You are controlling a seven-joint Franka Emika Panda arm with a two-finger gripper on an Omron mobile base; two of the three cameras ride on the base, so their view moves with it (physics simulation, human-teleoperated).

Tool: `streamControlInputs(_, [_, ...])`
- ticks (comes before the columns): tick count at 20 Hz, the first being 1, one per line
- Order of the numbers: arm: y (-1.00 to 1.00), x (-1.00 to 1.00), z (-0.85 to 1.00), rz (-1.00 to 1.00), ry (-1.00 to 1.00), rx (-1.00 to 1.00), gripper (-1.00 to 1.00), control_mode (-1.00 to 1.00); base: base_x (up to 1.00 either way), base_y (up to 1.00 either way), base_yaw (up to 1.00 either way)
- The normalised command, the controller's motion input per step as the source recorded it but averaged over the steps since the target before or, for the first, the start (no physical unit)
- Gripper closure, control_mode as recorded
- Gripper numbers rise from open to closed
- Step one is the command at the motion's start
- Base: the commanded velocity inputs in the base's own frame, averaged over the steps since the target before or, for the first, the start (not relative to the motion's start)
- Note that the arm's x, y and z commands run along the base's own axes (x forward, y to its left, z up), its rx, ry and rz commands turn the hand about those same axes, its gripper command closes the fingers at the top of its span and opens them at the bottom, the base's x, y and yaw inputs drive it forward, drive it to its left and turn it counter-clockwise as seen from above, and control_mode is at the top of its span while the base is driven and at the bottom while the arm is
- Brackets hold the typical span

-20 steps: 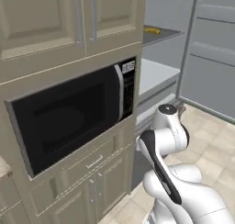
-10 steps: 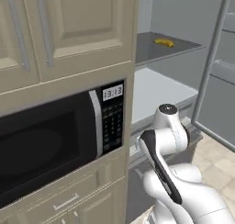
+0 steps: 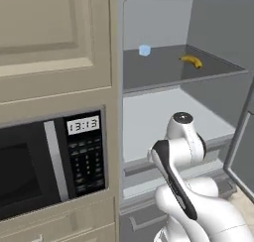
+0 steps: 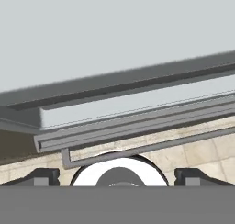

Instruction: Pick the banana and peach from the fridge and place them on the plate next to the blender to make a fruit smoothie.

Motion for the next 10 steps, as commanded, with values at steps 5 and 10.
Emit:
streamControlInputs(5, [0.00,0.00,0.00,0.00,0.00,0.00,-1.00,1.00,0.42,-0.60,0.43])
streamControlInputs(10, [0.00,0.00,0.00,0.00,0.00,0.00,-1.00,1.00,0.39,-0.32,0.21])
